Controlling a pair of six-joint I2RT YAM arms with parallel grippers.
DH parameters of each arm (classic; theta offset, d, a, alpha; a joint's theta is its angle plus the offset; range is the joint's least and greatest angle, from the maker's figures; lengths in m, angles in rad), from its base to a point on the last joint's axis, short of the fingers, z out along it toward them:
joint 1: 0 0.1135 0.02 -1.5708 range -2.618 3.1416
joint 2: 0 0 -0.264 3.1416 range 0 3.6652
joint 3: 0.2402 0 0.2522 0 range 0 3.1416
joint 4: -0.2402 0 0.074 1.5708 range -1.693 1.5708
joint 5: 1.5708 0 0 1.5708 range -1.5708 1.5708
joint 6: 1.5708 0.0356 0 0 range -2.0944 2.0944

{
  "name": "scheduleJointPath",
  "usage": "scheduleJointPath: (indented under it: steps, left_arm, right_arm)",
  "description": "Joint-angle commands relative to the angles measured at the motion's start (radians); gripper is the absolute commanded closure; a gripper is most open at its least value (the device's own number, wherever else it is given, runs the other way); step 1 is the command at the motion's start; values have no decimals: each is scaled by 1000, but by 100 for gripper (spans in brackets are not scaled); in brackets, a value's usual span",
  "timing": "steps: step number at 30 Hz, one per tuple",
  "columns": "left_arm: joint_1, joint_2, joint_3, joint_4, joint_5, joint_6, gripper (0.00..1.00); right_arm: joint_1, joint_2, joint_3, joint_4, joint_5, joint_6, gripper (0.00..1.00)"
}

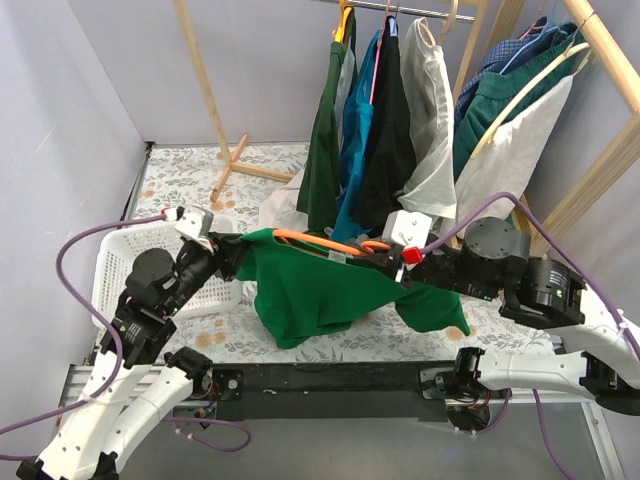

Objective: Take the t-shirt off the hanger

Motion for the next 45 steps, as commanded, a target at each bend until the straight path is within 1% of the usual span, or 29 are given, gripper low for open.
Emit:
scheduleJointPath:
  steps: [1,2,6,7,12,15,18,21,23,24,25,26,27,29,30,32,33,36,37,38,40,41,43,44,45]
  left_arm:
    - [1,34,-26,61,21,18,95]
    - [1,40,-28,64,16,17,100]
    - [1,88,-15,70,-68,2,100]
    - [1,94,-14,79,-128,-1,100]
    - [1,132,-5,84,-193,-11,100]
    - [1,154,-14,76,-179,-26,100]
    - [1,144,-32,76,-107,-31,100]
    - [1,149,-41,61,-88,-35,100]
    - [1,158,-43,44,-45,-38,100]
    - [1,157,-43,42,-15,-35,96]
    - [1,160,-41,41,-3,-32,79]
    - [1,160,-25,39,-1,-32,54]
    - [1,157,-12,30,-1,-26,42]
    - [1,149,23,10,-19,-11,34]
    - [1,140,65,-26,-28,14,27]
    - [1,128,116,-85,-48,47,22]
    - [1,121,162,-141,-51,63,21]
    - [1,79,211,-215,20,126,19]
    - [1,54,219,-224,68,161,19]
    - [1,45,228,-234,162,175,18]
    - [1,32,251,-246,270,207,17]
    - [1,42,262,-252,356,210,17]
    - [1,65,287,-273,418,216,17]
    - [1,98,288,-281,479,222,17]
    - [1,114,291,-293,497,227,17]
  right_arm:
    - [1,-69,14,26,36,36,99]
    - [1,-77,9,23,54,40,99]
    - [1,-131,-29,-11,82,79,99]
    - [1,-161,-41,-14,88,88,99]
    - [1,-236,-100,-14,117,137,99]
    - [1,-260,-98,12,120,136,99]
    - [1,-255,-94,32,137,123,99]
    - [-1,-238,-94,61,145,106,99]
    - [1,-223,-97,99,139,93,99]
    - [1,-211,-91,102,139,86,99]
    - [1,-176,-77,101,140,74,99]
    - [1,-157,-71,98,149,70,99]
    - [-1,-137,-65,95,151,66,99]
    - [1,-83,-61,93,146,62,99]
    - [1,-70,-66,92,143,60,99]
    - [-1,-43,-84,81,154,73,99]
    - [-1,-43,-95,82,156,77,99]
    - [-2,-68,-137,99,127,96,99]
    - [-4,-71,-138,102,113,99,99]
    - [-4,-69,-129,99,90,105,99]
    - [-7,-57,-111,73,48,109,99]
    - [-9,-49,-100,61,33,115,99]
    - [-10,-31,-77,38,-10,123,99]
    - [-10,-25,-71,32,-27,125,99]
    - [-12,-13,-59,17,-41,128,99]
